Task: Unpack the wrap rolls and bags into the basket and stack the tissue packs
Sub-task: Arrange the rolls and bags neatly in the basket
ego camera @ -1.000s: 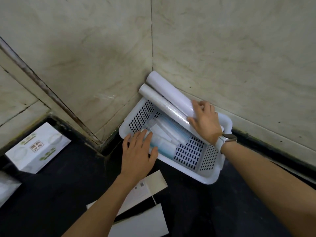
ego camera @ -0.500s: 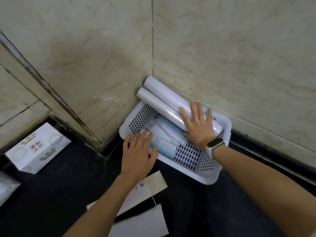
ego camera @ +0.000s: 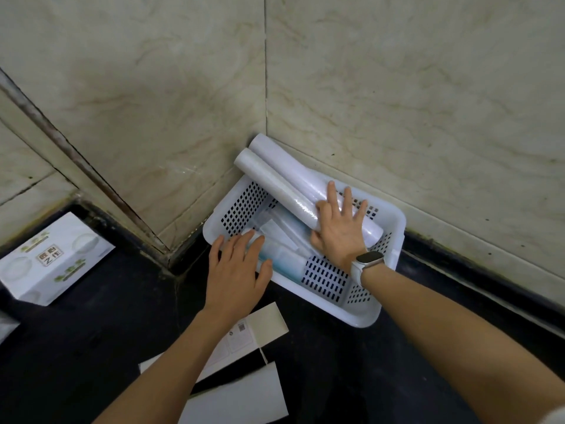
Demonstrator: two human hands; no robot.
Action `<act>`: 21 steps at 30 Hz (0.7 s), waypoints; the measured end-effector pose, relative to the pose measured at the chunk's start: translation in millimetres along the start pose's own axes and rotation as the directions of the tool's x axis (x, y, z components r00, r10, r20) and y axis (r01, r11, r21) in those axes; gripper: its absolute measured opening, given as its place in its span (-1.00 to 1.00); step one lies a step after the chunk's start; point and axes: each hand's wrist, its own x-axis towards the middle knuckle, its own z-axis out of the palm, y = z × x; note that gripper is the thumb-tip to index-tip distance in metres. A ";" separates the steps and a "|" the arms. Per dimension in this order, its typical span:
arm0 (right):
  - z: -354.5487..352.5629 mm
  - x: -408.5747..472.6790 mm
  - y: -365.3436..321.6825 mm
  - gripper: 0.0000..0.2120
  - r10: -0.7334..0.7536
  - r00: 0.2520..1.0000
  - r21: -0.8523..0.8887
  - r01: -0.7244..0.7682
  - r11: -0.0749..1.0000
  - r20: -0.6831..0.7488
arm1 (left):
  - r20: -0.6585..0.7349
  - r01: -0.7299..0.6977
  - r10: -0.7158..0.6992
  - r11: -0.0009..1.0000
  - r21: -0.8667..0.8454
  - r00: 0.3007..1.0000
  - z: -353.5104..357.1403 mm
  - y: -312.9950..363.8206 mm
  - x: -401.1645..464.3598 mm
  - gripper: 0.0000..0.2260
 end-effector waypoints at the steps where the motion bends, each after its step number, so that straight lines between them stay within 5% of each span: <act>1: 0.5 -3.1 2.4 -0.57 -0.021 1.000 0.071 0.021 0.997 0.008 | 0.001 0.001 -0.001 1.000 -0.003 1.000 -0.6 0.5 -0.3 -0.54; 5: 1.4 -9.7 6.8 -0.43 -0.060 0.998 0.217 0.055 0.975 0.018 | 0.006 0.004 -0.004 1.000 -0.014 1.000 -2.2 1.2 -0.8 -0.54; 15: -0.2 -14.0 -1.8 -0.30 -0.162 0.983 -0.233 0.178 0.956 0.084 | 0.094 -0.057 0.054 0.998 0.026 0.994 -7.2 -8.4 6.8 -0.49; 21: -8.2 -32.6 -14.2 -0.46 -0.477 0.860 -0.059 0.475 0.878 -0.183 | 0.126 -0.175 0.170 0.984 0.025 0.977 -7.8 -23.6 21.3 -0.49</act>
